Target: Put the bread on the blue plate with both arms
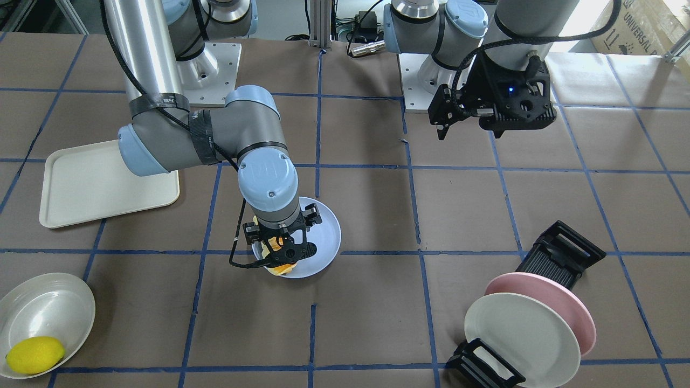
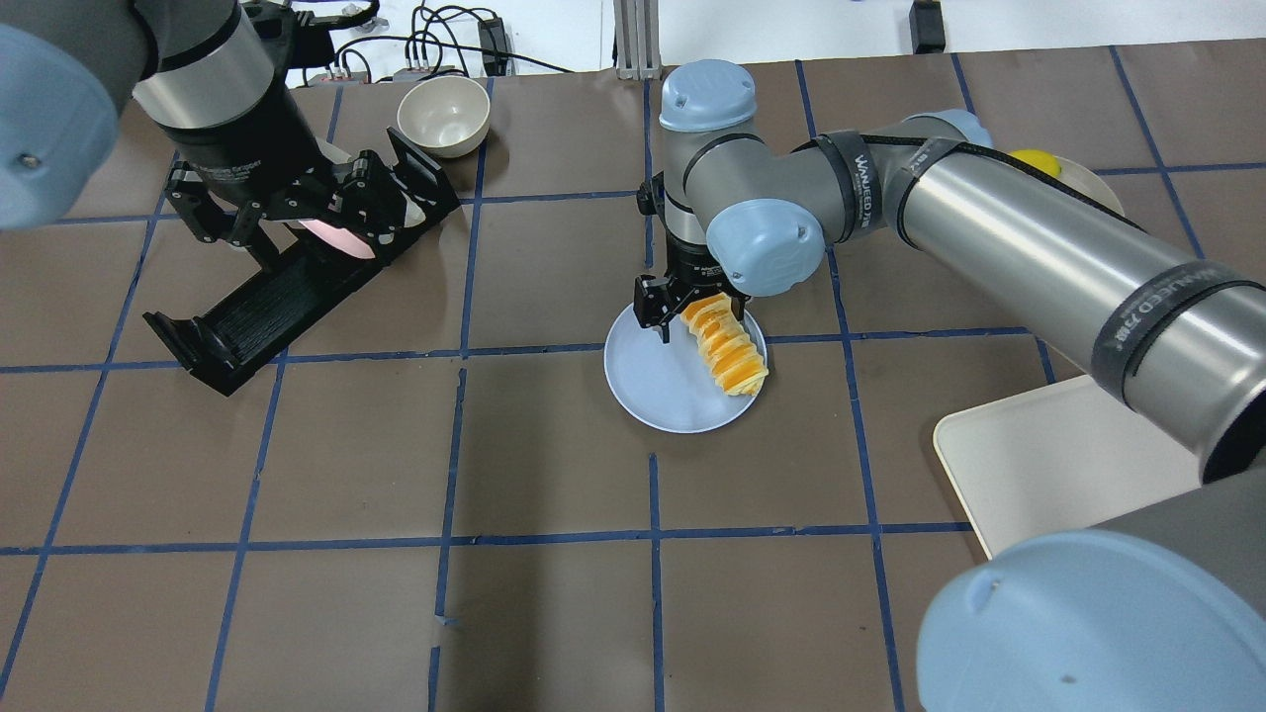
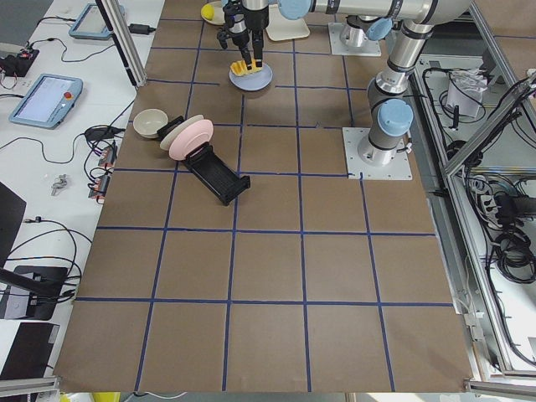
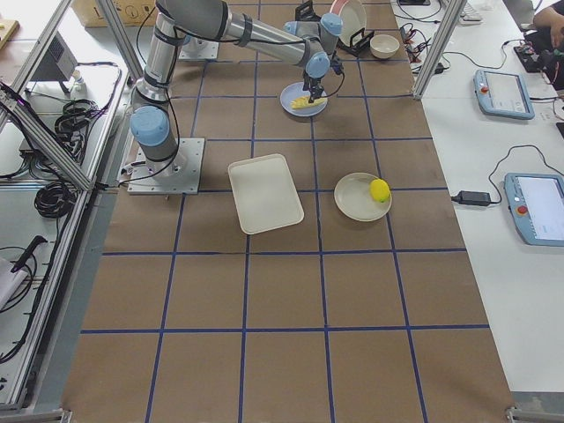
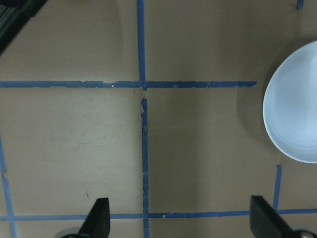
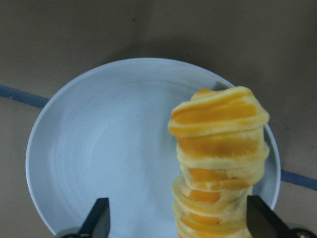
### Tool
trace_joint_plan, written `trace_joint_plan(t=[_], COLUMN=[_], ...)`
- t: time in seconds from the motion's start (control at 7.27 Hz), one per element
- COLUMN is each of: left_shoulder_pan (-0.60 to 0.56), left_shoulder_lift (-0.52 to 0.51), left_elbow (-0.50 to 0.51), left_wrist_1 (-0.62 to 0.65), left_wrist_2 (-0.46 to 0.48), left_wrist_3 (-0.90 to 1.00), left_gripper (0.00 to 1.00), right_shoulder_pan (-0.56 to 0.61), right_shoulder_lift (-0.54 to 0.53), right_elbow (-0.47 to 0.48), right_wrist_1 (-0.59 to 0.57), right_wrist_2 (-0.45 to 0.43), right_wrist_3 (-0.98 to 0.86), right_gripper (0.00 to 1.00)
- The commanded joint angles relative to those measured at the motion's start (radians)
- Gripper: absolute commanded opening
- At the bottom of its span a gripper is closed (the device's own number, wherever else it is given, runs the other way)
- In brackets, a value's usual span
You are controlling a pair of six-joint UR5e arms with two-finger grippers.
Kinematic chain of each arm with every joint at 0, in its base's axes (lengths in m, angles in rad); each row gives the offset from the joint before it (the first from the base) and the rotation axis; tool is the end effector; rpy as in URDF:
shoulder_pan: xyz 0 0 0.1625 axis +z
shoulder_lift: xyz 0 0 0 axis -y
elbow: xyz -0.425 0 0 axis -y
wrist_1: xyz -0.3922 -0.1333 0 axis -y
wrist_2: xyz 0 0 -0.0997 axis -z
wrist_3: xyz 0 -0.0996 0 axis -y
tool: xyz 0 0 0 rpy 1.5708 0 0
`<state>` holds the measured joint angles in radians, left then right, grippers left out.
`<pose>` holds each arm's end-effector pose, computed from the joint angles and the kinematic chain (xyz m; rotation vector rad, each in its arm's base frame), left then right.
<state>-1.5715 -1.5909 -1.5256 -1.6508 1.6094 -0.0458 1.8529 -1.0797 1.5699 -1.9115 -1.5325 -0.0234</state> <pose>-0.1298 -0.4946 0.4924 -0.0683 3.0999 0.0837 0.3071 -0.5671 0.2394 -0.4694 3.0783 0.2389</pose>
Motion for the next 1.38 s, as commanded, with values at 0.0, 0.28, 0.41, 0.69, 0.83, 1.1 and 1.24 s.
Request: trace_joint_plan(t=[0.0, 0.28, 0.41, 0.69, 0.83, 1.1, 1.24], left_shoulder_pan=[0.031, 0.030, 0.034, 0.031, 0.036, 0.036, 0.034], left_shoulder_lift=[-0.041, -0.029, -0.027, -0.034, -0.041, -0.072, -0.078], left_elbow=[0.069, 0.072, 0.087, 0.094, 0.111, 0.162, 0.162], left_wrist_1=[-0.015, -0.029, -0.032, -0.067, -0.076, -0.107, -0.110], left_wrist_2=[0.004, -0.005, -0.002, 0.000, -0.003, -0.002, 0.001], left_wrist_3=[0.001, 0.001, 0.001, 0.003, 0.001, 0.001, 0.001], left_gripper=[1.00, 1.00, 1.00, 1.00, 1.00, 1.00, 1.00], right_shoulder_pan=[-0.055, -0.113, -0.127, -0.246, -0.295, -0.291, -0.290], right_shoulder_lift=[-0.061, -0.238, -0.335, -0.458, -0.542, -0.624, -0.629], right_elbow=[0.002, 0.025, 0.051, 0.059, 0.059, 0.071, 0.084], right_wrist_1=[0.063, 0.162, 0.236, 0.351, 0.373, 0.431, 0.434], right_wrist_2=[-0.017, -0.041, -0.047, -0.072, -0.067, -0.045, -0.002], right_wrist_3=[-0.007, -0.033, -0.044, -0.149, -0.230, -0.228, -0.227], right_gripper=[1.00, 1.00, 1.00, 1.00, 1.00, 1.00, 1.00])
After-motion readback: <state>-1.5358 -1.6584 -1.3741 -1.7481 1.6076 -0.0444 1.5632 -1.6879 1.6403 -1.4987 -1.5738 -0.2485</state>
